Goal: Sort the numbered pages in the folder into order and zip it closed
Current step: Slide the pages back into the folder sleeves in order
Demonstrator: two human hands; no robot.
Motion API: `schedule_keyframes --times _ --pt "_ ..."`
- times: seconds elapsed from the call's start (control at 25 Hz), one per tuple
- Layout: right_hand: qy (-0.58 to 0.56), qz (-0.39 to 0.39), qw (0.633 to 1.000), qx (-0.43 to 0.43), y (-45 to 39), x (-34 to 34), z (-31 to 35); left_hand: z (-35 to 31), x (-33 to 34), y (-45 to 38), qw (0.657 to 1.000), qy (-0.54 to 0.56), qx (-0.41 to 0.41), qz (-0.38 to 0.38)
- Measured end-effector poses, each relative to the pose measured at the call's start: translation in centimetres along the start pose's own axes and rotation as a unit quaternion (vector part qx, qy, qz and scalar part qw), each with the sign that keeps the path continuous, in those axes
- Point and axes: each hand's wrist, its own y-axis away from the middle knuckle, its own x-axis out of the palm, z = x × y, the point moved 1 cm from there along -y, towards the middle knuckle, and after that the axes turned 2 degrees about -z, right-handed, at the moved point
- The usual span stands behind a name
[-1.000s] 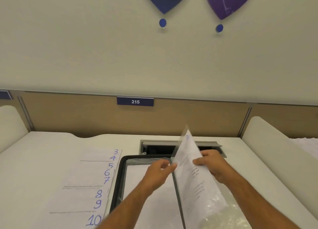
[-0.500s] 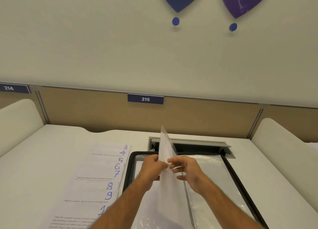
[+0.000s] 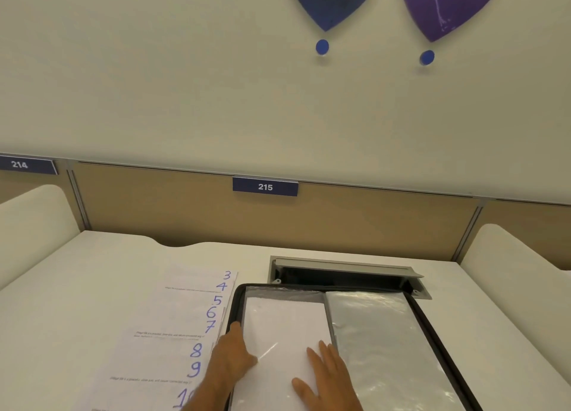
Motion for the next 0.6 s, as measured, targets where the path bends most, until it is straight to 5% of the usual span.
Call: schedule_keyframes --times 0.08,0.24,0.32,0.4,0.48,0.6 --pt "0.034 0.027 0.999 -0.028 -0.7 2.1 -1.0 0.3 0.6 -0.2 0.998 -0.059 0.031 -0.021" --pt "0.055 -0.04 0.997 -0.043 0.1 2.9 -0.5 1.8 1.8 -1.0 0.962 -0.239 0.114 -0.066" --pt "0.067 -0.097 0.992 -0.041 0.4 2.1 0.6 3.4 2.5 -0.9 0.946 -0.247 0.177 -0.112" --pt "0.096 -0.16 0.981 -0.044 -0.4 1.6 0.8 5.7 4.0 -1.2 0.954 -0.228 0.19 -0.049" --pt "0.114 -0.219 0.969 -0.027 -1.3 1.8 0.4 8.0 6.6 -3.2 0.949 -0.211 0.211 -0.102" --pt "0.112 -0.229 0.967 0.013 -2.6 2.9 -0.7 8.0 6.7 -2.9 0.936 -0.21 0.254 -0.125"
